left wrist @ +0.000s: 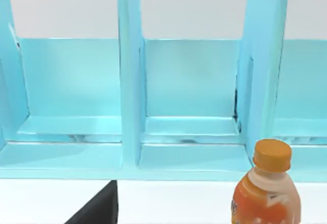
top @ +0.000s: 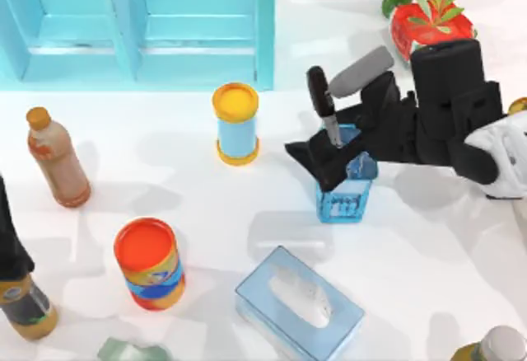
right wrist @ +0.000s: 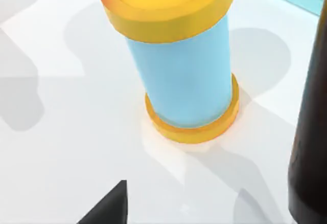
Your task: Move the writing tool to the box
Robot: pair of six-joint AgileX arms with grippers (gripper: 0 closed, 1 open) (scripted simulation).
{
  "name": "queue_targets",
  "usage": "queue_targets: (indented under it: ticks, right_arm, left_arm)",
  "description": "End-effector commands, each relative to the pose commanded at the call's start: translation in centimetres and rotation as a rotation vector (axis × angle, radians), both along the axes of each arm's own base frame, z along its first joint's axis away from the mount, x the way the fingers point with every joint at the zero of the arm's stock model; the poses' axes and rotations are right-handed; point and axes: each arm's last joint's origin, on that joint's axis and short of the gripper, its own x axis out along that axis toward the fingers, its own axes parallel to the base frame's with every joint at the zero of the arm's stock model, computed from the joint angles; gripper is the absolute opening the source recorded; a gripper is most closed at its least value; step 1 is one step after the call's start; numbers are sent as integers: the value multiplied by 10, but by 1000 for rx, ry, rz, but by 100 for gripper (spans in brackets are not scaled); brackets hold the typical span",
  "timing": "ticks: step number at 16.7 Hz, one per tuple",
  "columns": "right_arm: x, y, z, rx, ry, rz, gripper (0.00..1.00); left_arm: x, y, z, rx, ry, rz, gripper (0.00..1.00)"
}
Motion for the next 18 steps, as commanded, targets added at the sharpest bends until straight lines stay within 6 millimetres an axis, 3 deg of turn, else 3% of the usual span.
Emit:
queue_targets:
  ticks: [6, 11, 14, 16, 18]
  right_arm:
    - [22, -59, 53, -18, -17, -31, 0]
    - [10, -105, 98, -30, 77, -3, 0]
    - [0, -135, 131, -10, 43, -3, 0]
    - [-4, -146, 144, -2, 11, -2, 0]
    - [-4, -147, 145, -1, 9, -2, 0]
  left_arm:
    - [0, 0, 0, 0, 0, 0, 100]
    - [0, 0, 0, 0, 0, 0, 100]
    - [0, 0, 0, 0, 0, 0, 100]
    - [0, 0, 0, 0, 0, 0, 100]
    - [0, 0, 0, 0, 0, 0, 100]
